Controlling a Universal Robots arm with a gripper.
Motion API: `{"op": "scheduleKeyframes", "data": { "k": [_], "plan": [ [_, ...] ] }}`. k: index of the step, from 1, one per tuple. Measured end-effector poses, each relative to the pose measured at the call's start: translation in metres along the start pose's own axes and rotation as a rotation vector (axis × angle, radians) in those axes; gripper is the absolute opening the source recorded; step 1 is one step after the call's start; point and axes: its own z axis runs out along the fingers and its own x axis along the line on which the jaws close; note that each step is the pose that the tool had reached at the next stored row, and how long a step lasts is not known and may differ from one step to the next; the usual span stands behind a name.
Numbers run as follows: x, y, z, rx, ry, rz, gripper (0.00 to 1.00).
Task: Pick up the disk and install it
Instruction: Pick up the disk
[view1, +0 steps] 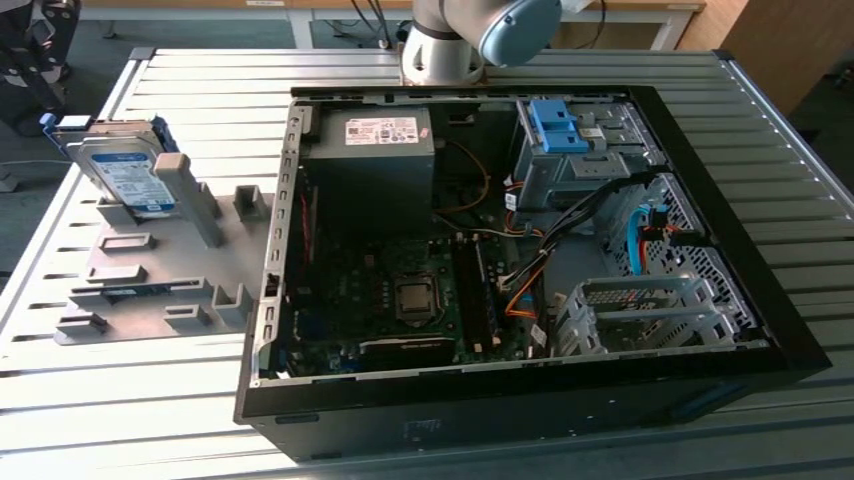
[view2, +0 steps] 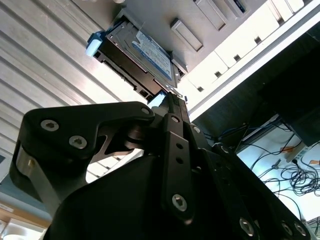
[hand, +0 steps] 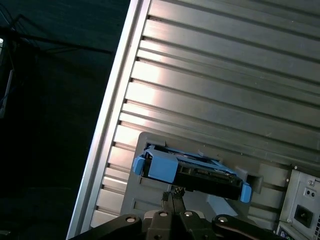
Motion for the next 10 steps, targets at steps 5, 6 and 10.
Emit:
{"op": "scheduleKeyframes", "data": {
  "k": [5, 6, 10],
  "plan": [
    [0.0, 0.0, 0.0, 0.0001, 0.0003, -0.009, 0.11],
    [0.0, 0.0, 0.0, 0.0001, 0.0004, -0.011, 0.11],
    [0.0, 0.0, 0.0, 0.0003, 0.0006, -0.018, 0.11]
  ]
}}
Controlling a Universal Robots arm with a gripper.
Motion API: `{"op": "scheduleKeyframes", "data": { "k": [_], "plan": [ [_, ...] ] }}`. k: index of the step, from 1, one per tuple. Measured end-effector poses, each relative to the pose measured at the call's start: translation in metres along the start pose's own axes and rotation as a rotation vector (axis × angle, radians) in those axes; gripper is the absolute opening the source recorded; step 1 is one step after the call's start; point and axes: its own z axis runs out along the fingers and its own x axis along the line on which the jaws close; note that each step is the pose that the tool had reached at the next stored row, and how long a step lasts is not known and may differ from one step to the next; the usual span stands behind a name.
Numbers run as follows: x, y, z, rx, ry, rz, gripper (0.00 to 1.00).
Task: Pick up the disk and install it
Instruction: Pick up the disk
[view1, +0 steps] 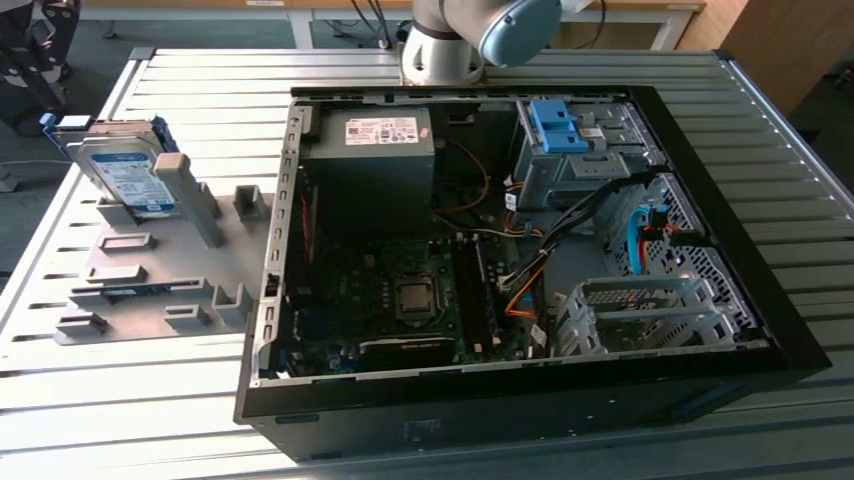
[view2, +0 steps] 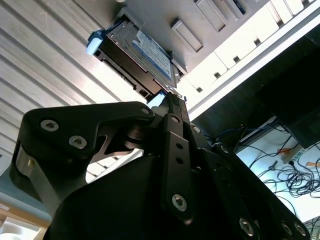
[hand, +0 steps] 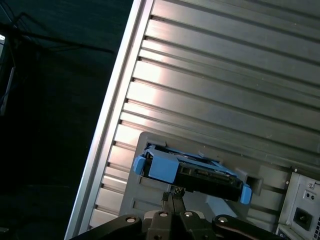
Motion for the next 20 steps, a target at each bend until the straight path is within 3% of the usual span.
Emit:
{"op": "scheduleKeyframes", "data": {
  "k": [20],
  "plan": [
    [0.0, 0.0, 0.0, 0.0005, 0.001, -0.036, 0.11]
  ]
}}
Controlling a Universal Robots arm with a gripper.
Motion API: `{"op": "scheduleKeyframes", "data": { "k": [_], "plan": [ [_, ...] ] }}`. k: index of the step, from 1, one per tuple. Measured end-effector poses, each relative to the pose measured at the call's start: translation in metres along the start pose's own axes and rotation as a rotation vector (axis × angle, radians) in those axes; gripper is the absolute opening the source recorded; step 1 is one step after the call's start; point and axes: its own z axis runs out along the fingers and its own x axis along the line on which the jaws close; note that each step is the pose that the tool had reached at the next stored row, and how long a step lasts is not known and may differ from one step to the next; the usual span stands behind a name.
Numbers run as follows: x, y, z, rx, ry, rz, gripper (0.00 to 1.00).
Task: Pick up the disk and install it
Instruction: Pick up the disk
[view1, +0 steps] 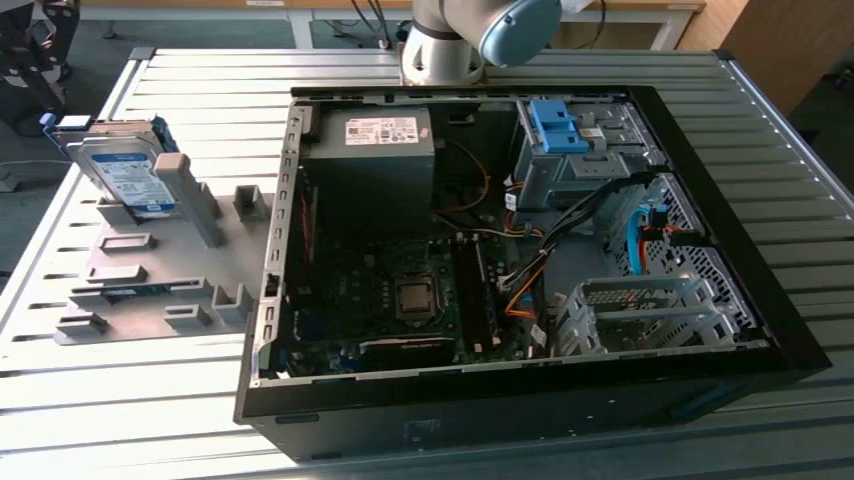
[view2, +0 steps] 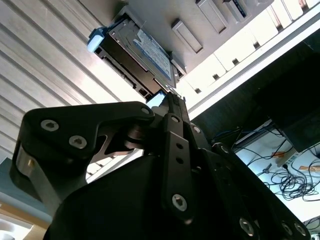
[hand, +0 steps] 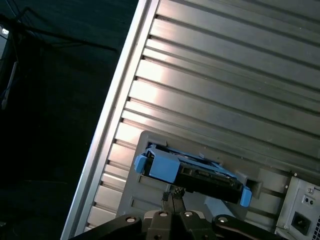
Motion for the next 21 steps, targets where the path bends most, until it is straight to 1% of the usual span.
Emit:
{"op": "scheduleKeyframes", "data": {
  "k": [2, 3, 12, 21],
  "plan": [
    [0.0, 0.0, 0.0, 0.0001, 0.0003, -0.012, 0.11],
    [0.0, 0.0, 0.0, 0.0003, 0.0007, -0.025, 0.11],
    [0.0, 0.0, 0.0006, 0.0023, 0.0047, -0.178, 0.11],
    [0.0, 0.0, 0.0006, 0.0038, 0.0076, -0.29, 0.11]
  ]
}}
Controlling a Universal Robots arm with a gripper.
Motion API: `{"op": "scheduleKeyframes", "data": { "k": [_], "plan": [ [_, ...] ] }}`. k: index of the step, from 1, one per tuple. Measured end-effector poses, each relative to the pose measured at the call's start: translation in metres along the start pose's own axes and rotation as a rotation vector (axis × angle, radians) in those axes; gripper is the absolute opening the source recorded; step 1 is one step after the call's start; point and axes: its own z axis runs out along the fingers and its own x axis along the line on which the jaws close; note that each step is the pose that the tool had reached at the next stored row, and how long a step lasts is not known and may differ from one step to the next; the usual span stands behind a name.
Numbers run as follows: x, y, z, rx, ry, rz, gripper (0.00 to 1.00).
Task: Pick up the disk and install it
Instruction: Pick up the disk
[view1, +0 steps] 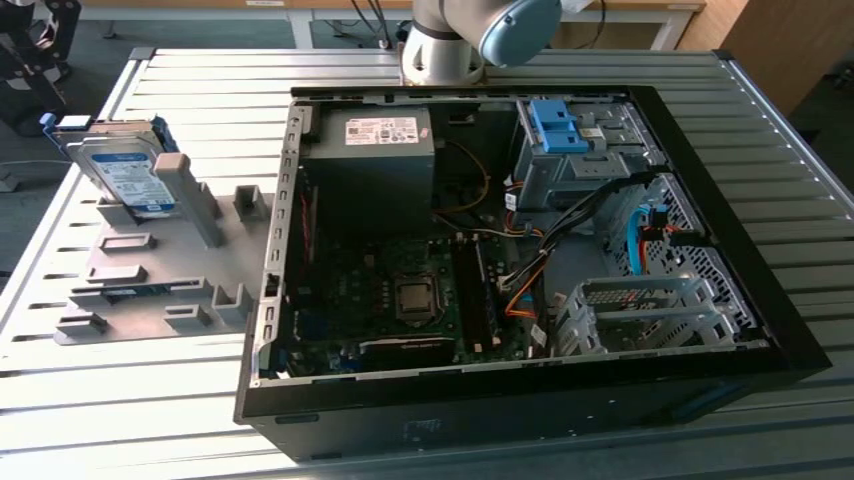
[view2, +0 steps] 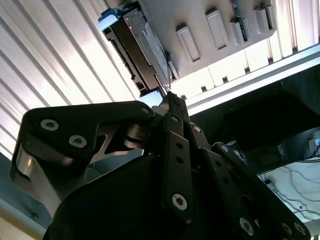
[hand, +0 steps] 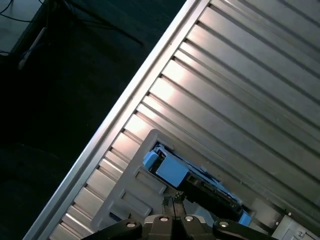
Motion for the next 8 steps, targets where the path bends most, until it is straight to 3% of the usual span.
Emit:
{"op": "scheduleKeyframes", "data": {
  "k": [8],
  "plan": [
    [0.0, 0.0, 0.0, 0.0012, 0.0029, -0.102, 0.11]
  ]
}}
